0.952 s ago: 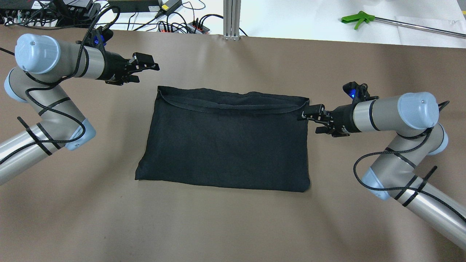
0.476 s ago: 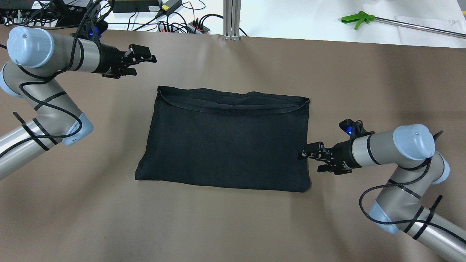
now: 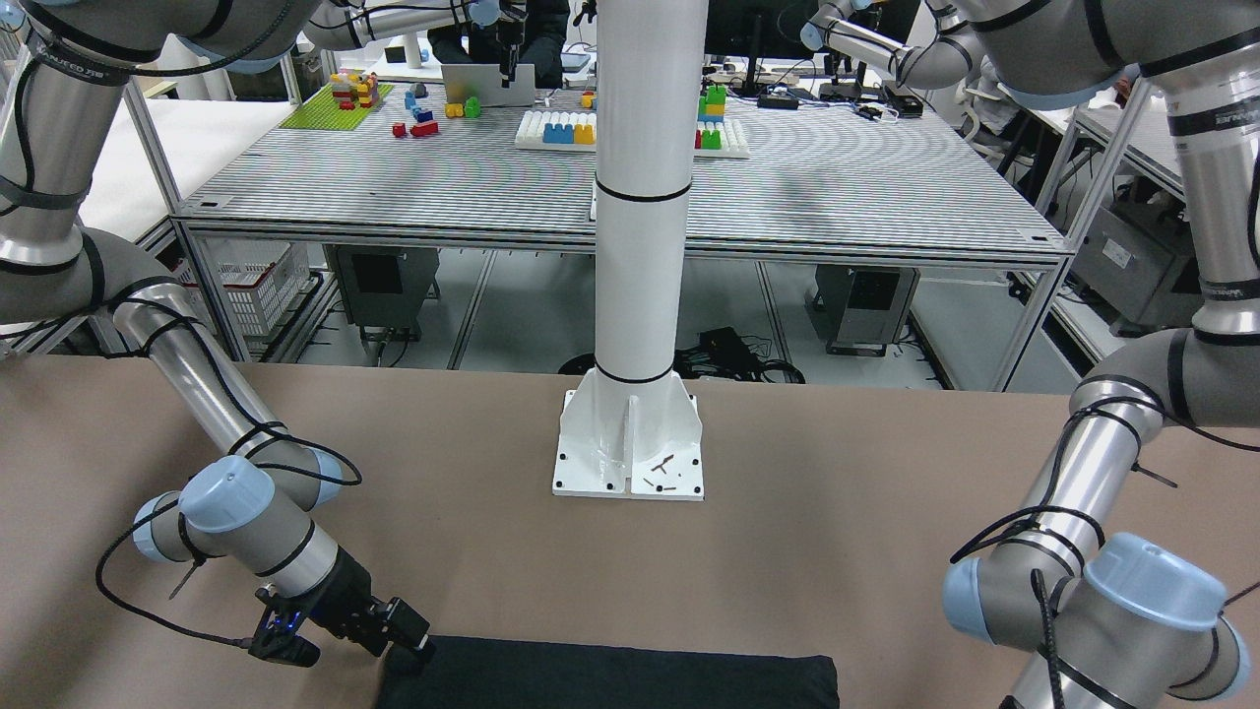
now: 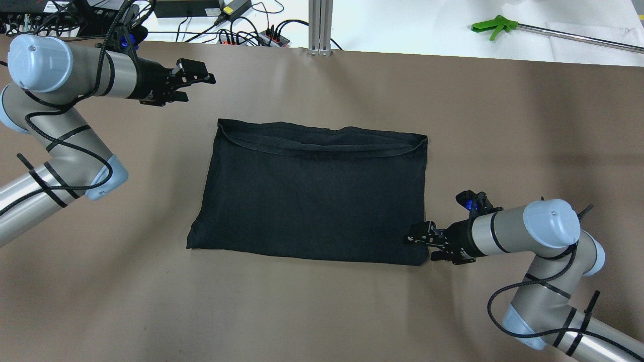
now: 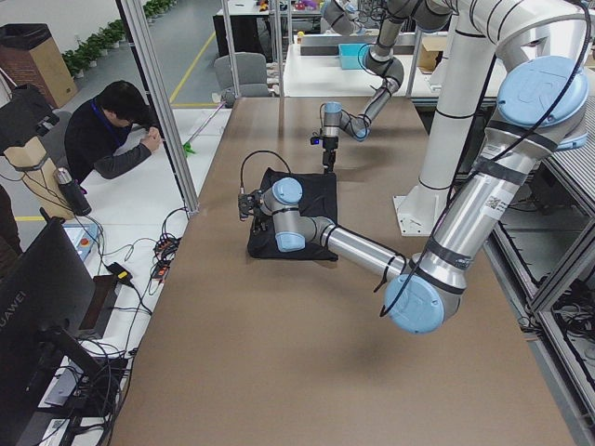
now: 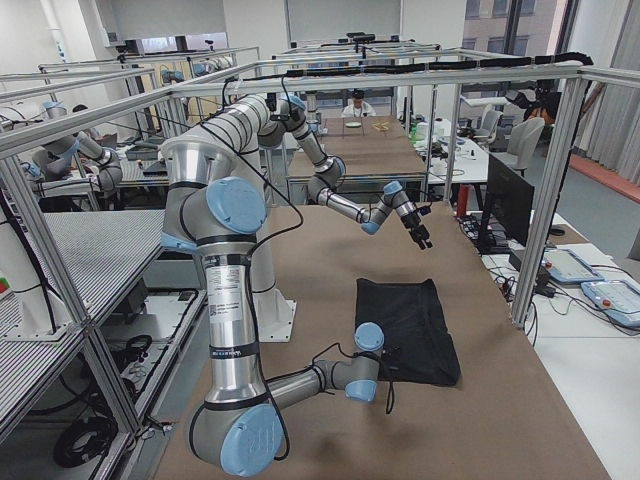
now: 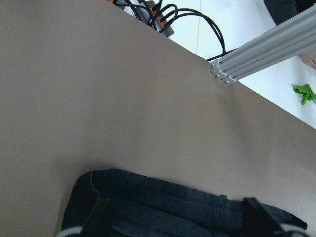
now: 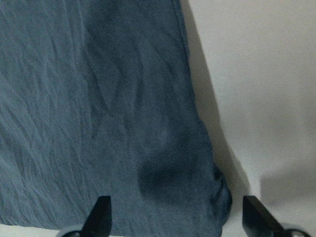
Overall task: Fold clothes
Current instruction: 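Lower the right gripper to the shirt corner nearest it and pinch it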
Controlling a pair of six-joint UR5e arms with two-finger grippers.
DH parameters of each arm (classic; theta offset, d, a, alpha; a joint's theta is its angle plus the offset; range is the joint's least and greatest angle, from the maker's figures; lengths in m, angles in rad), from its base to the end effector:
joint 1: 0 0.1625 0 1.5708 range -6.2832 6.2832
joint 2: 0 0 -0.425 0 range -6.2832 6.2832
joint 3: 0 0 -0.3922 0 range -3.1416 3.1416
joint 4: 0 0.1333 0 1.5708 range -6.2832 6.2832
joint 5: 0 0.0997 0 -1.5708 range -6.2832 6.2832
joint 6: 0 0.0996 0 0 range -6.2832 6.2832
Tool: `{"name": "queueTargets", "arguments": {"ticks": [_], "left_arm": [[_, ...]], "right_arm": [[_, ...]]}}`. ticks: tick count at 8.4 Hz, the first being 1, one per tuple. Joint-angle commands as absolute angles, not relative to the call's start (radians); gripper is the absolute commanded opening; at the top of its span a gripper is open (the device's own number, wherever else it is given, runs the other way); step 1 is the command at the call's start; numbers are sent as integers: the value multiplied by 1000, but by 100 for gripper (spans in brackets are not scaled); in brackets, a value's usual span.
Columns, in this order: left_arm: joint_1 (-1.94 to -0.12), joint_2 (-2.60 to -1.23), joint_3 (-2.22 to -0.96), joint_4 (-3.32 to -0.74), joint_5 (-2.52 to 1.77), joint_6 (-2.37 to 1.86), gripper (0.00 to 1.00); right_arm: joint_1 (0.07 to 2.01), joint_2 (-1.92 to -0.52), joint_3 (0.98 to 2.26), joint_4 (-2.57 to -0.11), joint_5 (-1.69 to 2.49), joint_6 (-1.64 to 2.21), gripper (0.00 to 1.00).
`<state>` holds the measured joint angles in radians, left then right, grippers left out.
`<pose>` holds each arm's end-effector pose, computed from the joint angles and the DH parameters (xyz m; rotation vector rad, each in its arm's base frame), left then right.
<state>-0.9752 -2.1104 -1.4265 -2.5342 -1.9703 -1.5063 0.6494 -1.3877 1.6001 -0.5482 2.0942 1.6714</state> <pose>0.3094 -0.6251 0.2979 0.3772 1.3408 -0.4901 -0.4075 -0.4143 0.4320 -0.1110 -1.2832 0.3212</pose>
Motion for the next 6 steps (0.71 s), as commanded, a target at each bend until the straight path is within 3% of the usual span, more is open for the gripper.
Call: {"name": "queueTargets", "arguments": {"ticks": [1, 2, 3, 6], "left_arm": [[-974, -2106, -1427, -2534, -1968, -1505, 94], [-974, -2106, -1427, -2534, -1965, -1505, 94], [-974, -2106, -1427, -2536, -1965, -1505, 94], [-974, -2105, -1427, -2536, -1963, -1505, 94]], "right_arm": [[629, -1391, 1598, -548, 2071, 1672, 63], [629, -1390, 1601, -545, 2077, 1672, 12], [630, -1390, 1609, -542, 2086, 1672, 0], [626, -1390, 1652, -545, 2095, 1672, 0]]}}
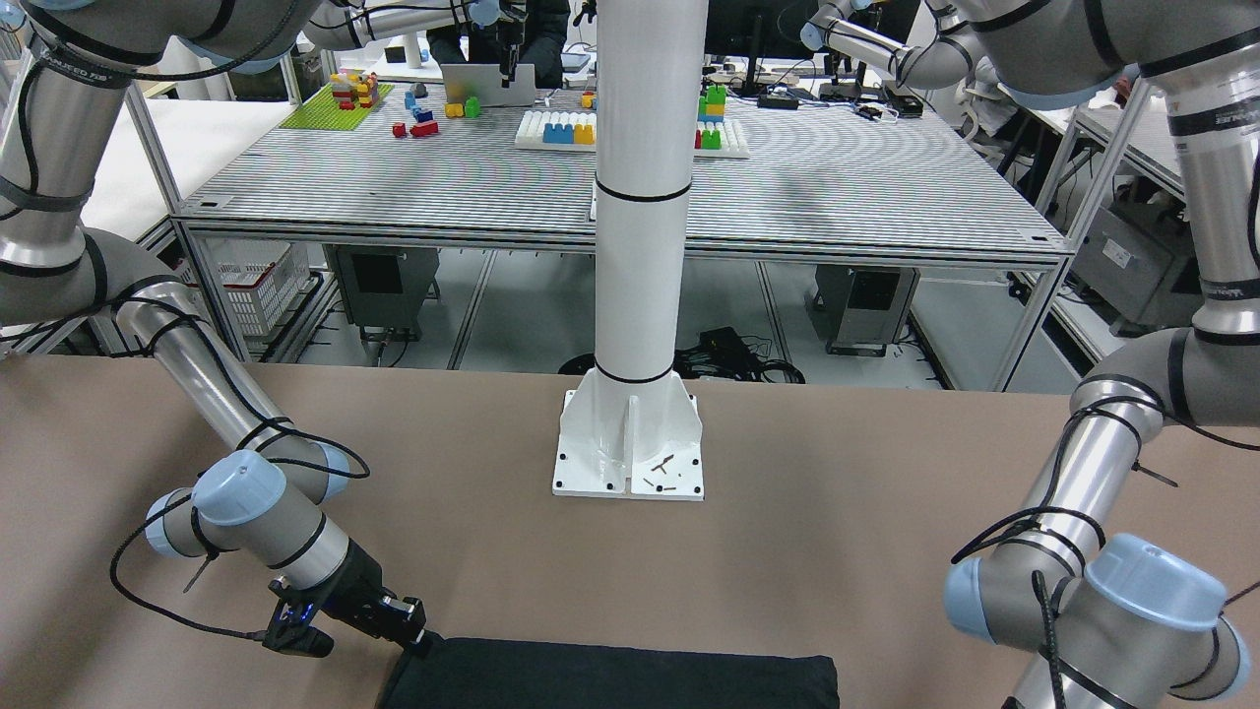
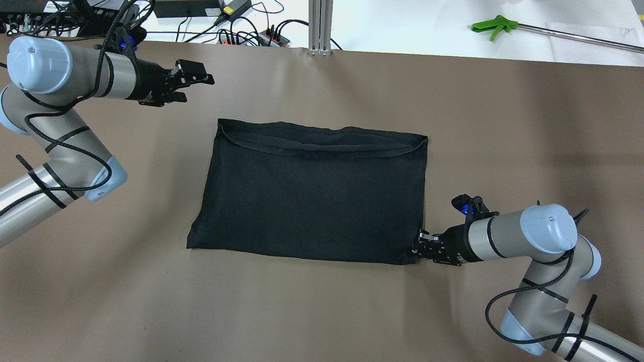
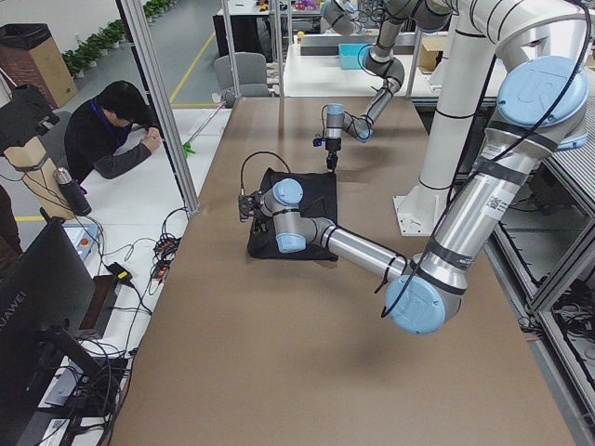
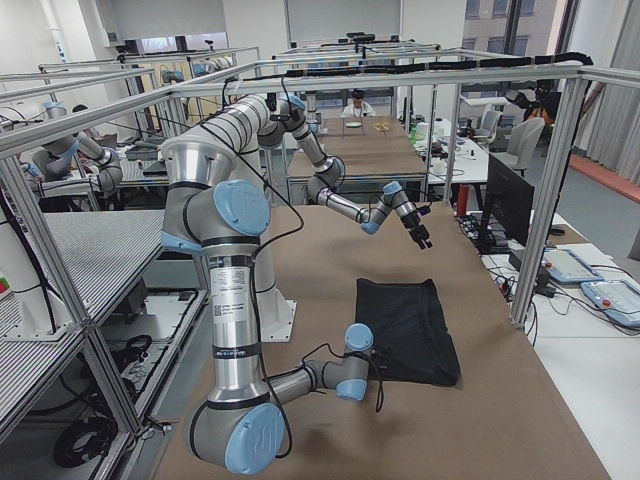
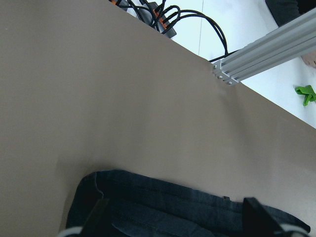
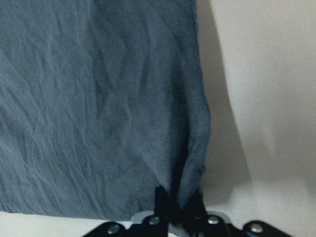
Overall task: Fold clothes
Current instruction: 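Lower the right gripper to the shirt corner nearest it and pinch it, then drag the pinched corner toward the robot with the right gripper, turning the shirt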
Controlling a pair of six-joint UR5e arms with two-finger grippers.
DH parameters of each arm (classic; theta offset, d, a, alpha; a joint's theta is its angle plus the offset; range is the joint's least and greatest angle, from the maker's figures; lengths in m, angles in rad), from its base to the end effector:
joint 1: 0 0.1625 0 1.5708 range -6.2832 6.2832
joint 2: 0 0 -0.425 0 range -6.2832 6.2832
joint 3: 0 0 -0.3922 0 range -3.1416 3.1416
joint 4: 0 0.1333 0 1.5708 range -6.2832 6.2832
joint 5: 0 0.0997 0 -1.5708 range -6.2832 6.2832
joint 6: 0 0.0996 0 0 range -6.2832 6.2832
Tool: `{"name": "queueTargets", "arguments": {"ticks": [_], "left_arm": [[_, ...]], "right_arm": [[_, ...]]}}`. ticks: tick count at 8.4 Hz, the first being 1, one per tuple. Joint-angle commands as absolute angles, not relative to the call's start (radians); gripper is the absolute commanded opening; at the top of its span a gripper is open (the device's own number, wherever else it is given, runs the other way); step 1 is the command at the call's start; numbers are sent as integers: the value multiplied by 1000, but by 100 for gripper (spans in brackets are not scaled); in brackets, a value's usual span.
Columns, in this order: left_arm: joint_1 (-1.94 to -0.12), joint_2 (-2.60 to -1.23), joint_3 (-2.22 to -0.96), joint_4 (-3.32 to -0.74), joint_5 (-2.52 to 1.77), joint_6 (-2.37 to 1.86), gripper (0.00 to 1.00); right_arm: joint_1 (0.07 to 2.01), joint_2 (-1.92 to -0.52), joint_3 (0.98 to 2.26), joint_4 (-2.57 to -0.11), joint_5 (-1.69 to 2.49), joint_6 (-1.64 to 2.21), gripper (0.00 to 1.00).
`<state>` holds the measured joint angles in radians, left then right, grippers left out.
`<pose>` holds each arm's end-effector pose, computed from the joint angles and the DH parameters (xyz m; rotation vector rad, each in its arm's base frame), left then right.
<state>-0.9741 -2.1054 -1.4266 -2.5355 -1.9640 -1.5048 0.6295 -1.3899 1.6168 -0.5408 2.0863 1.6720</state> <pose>0.3093 -0.6246 0.3012 0.3804 1.3361 -0.4937 -0.4126 -0.4047 0.4243 -0.1092 -1.3001 0.3010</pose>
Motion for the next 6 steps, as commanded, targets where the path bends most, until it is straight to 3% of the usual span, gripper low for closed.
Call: {"name": "queueTargets", "arguments": {"ticks": [1, 6], "left_arm": [[-976, -2103, -1427, -2536, -1963, -1503, 94], [-980, -2105, -1428, -2536, -1937, -1503, 94]], "right_arm": [[617, -1391, 1686, -548, 2112, 1674, 0], [338, -1394, 1851, -549, 2092, 1674, 0]]}}
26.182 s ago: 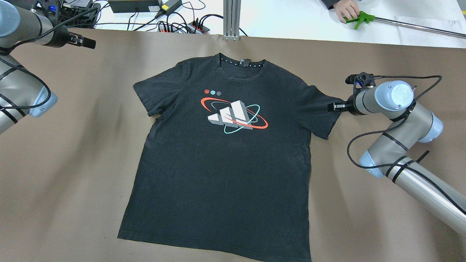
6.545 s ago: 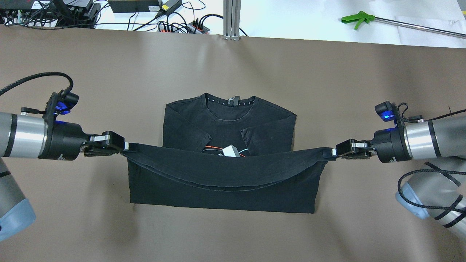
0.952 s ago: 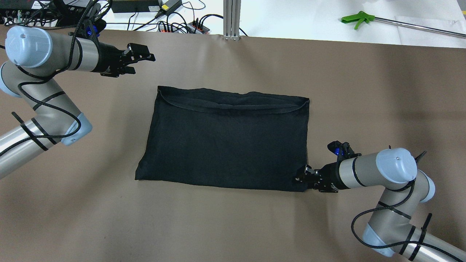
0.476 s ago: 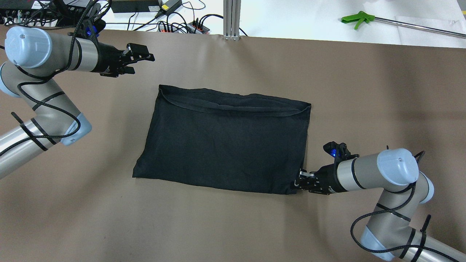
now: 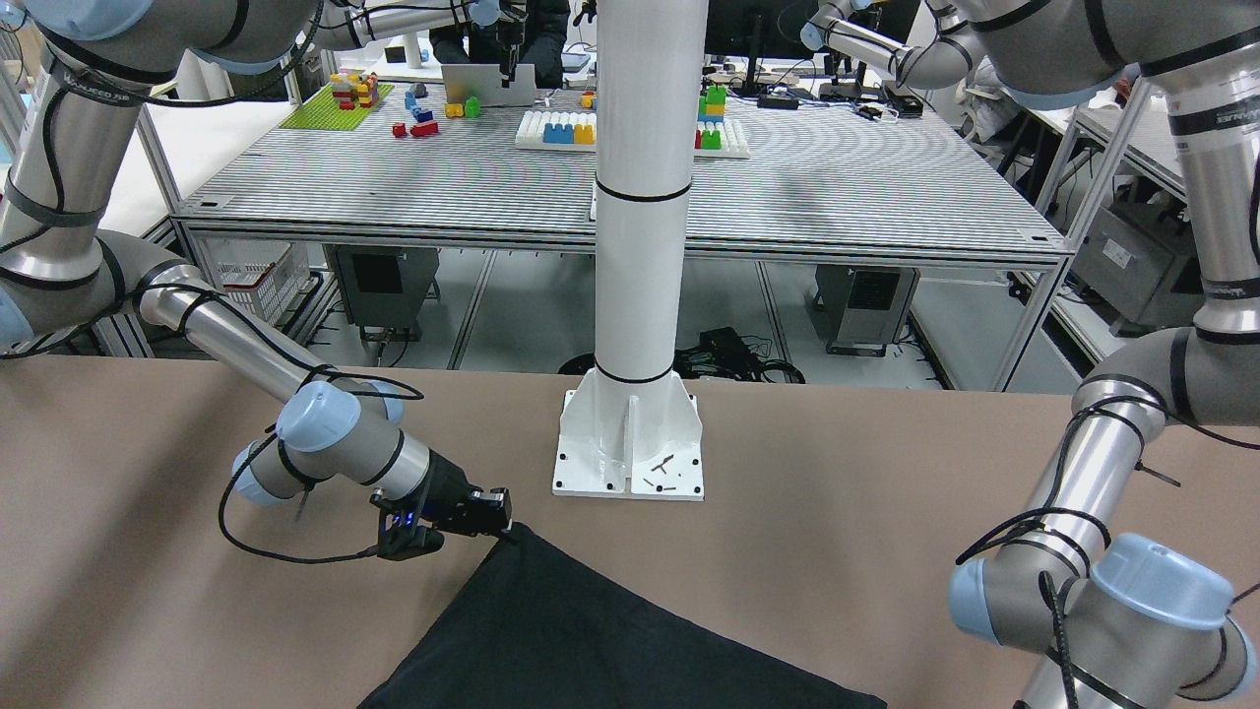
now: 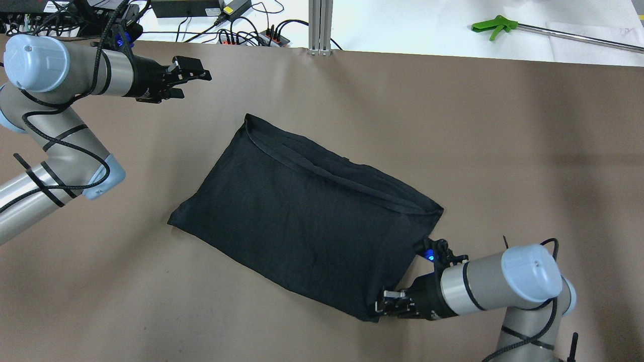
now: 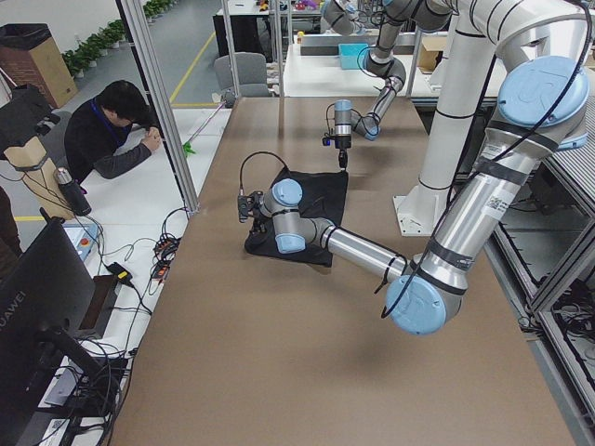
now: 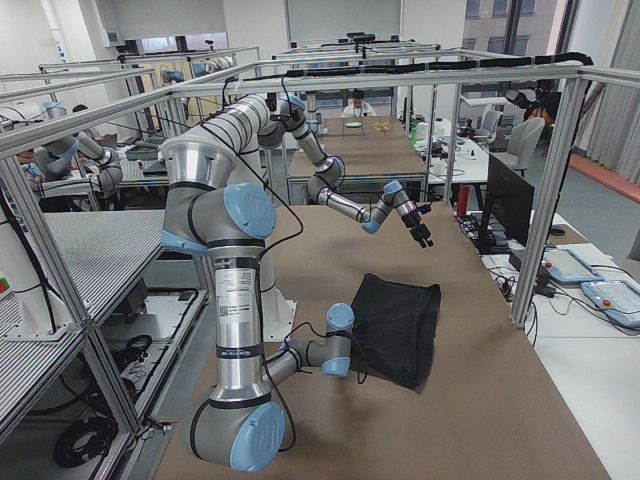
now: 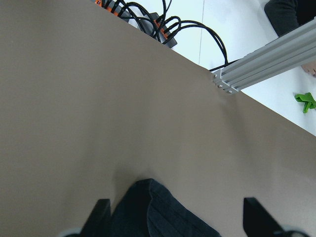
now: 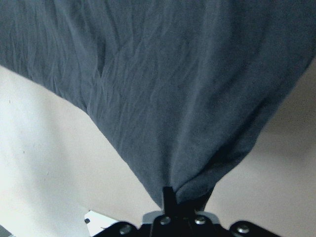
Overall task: Fold clothes
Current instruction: 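Drag the pinched corner toward the robot with the right gripper, turning the shirt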
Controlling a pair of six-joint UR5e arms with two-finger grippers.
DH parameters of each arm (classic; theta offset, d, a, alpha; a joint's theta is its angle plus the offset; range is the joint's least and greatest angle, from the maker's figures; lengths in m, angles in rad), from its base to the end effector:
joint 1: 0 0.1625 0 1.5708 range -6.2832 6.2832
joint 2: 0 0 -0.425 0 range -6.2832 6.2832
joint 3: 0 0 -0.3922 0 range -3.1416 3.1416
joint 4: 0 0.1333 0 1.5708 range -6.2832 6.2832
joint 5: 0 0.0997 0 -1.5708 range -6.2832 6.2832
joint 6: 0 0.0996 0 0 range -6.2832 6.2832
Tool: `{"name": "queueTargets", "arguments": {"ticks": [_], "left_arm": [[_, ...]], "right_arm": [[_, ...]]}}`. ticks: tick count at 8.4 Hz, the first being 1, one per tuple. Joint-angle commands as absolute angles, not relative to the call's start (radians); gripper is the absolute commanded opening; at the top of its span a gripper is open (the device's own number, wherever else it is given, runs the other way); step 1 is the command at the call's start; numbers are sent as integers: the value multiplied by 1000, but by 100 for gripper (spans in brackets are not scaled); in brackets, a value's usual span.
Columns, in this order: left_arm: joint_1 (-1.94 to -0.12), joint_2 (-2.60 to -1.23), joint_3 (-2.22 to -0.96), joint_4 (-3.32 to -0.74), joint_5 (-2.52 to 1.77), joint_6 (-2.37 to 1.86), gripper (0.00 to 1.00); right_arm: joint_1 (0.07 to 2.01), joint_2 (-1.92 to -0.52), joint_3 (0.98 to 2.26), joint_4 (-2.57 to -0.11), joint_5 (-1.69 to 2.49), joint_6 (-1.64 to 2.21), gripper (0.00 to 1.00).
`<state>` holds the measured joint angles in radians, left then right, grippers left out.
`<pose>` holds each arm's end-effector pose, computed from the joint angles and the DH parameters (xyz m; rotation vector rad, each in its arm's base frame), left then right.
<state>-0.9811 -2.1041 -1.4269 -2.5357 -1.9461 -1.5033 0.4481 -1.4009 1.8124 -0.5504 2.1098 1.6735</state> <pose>0.3037 -0.6280 0.3021 0.4001 1.3293 -0.5110 -0.4419 -0.3036 0.3376 -0.1951 -1.4388 0.0647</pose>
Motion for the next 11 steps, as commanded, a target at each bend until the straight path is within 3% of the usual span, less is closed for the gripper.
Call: {"name": "queueTargets", "arguments": {"ticks": [1, 2, 3, 8, 11], "left_arm": [[-979, -2102, -1427, -2537, -1936, -1503, 94], [-980, -2099, -1427, -2539, -1937, -1503, 94], [-980, -2098, -1427, -2539, -1937, -1503, 94], [-971, -2109, -1430, -2537, -1956, -1506, 94], [-962, -2059, -1552, -2397, -2023, -1523, 94]], "right_arm": [[296, -1394, 1891, -549, 2089, 1674, 0], [272, -1391, 1905, -549, 2071, 1672, 15], [247, -1393, 1902, -549, 2050, 1672, 93], [325, -1408, 1839, -541, 1864, 1660, 94], [477, -1407, 1836, -578, 1876, 1606, 94]]}}
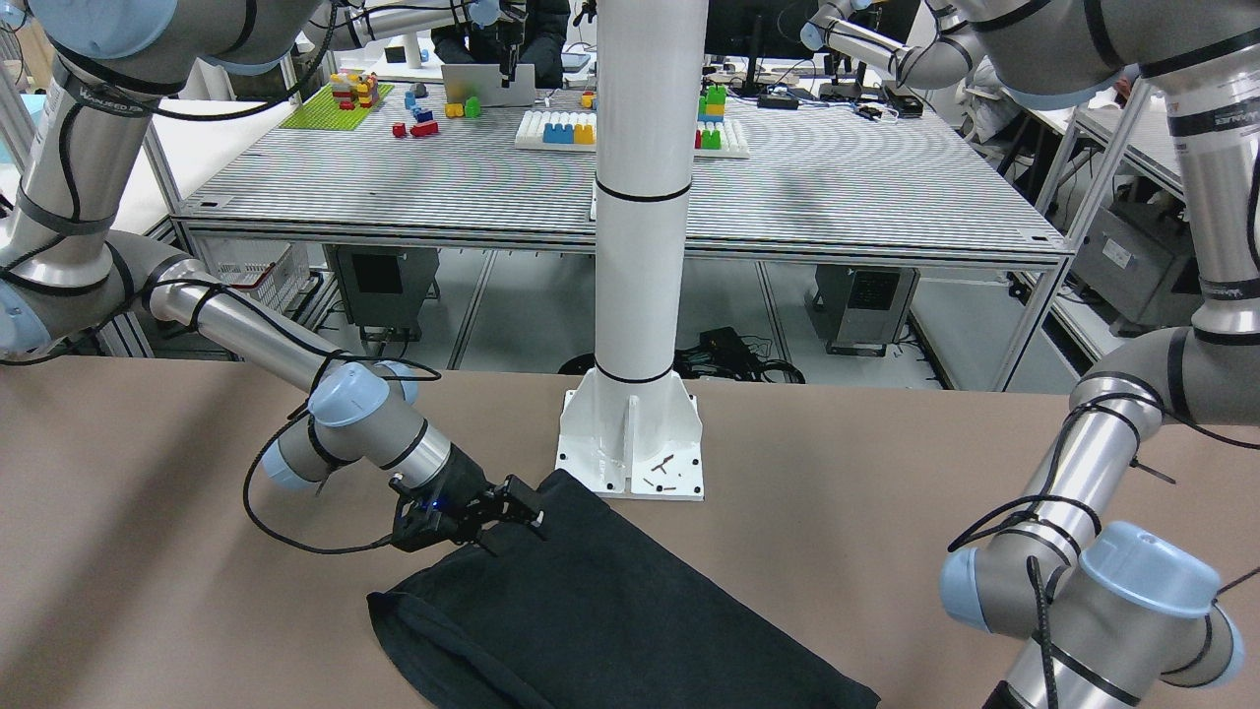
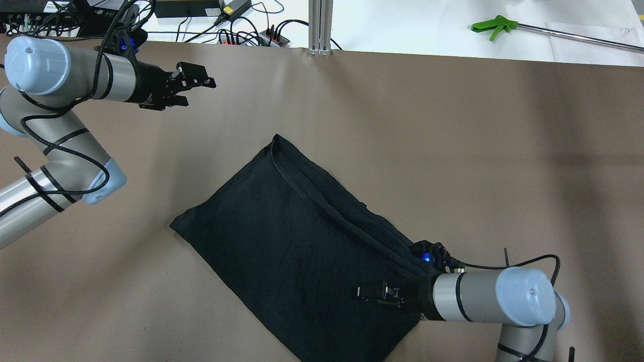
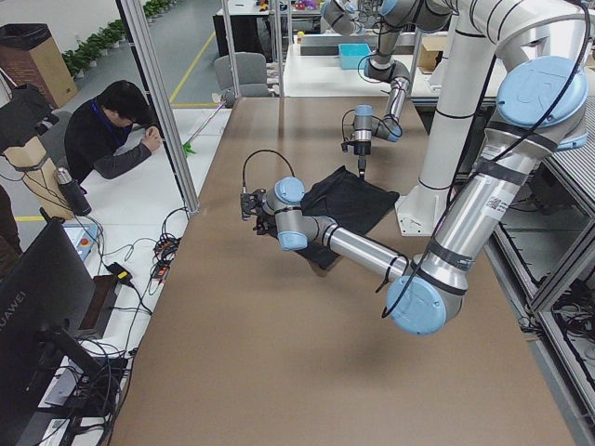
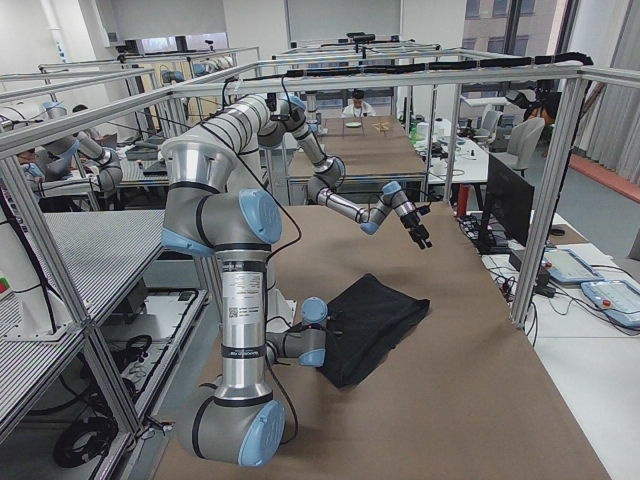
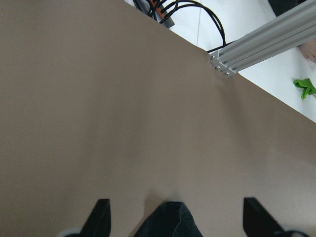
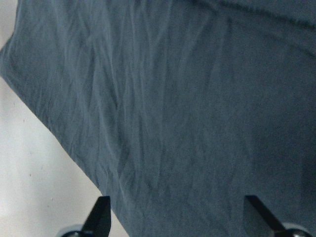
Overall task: Fold clothes
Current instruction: 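Grasp the opposite shirt corner with the left gripper while the right gripper holds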
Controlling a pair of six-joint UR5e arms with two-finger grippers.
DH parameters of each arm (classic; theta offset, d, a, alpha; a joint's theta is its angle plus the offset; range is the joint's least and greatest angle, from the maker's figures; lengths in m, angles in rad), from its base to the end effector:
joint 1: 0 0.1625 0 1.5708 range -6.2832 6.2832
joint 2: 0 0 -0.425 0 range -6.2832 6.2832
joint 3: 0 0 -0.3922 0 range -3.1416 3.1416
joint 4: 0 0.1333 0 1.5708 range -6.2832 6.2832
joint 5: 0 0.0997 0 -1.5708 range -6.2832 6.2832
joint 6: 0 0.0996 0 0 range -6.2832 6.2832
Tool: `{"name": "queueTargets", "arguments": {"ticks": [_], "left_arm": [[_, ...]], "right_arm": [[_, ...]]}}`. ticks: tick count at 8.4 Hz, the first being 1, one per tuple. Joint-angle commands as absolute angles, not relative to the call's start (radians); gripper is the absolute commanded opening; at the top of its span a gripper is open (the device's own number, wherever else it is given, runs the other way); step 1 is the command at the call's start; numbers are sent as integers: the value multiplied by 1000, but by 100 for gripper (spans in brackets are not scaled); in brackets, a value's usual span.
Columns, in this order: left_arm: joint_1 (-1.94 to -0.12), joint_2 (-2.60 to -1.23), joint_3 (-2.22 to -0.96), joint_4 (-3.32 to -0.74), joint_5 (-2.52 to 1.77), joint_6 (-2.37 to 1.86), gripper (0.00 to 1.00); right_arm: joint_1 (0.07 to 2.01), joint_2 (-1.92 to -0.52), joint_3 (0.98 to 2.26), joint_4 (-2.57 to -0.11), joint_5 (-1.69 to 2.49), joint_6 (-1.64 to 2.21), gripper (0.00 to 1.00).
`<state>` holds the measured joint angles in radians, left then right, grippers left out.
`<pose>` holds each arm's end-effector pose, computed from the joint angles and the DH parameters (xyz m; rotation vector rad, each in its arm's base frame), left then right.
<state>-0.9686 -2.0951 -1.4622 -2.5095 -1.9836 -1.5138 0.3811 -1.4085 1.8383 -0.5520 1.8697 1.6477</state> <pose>0.3094 -0.6150 0.2942 0.3546 1.3435 -0.4833 -0.4550 -0.2943 0.3311 -0.0240 -1.4558 0.1578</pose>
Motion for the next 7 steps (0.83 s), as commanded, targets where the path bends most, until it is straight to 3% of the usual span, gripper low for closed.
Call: {"name": "queueTargets", "arguments": {"ticks": [1, 4, 7], "left_arm": [[-925, -2012, -1631, -2319, -2016, -1523, 94], [-812, -1791, -1690, -2525, -1919, -1531, 94], [-669, -1743, -1695, -2548, -1779, -1532, 94]], "right_arm": [[480, -1404, 1835, -600, 1868, 1567, 94], [538, -1399, 1836, -615, 1858, 1559, 94], [587, -1397, 1836, -652, 1858, 1559, 94]]}}
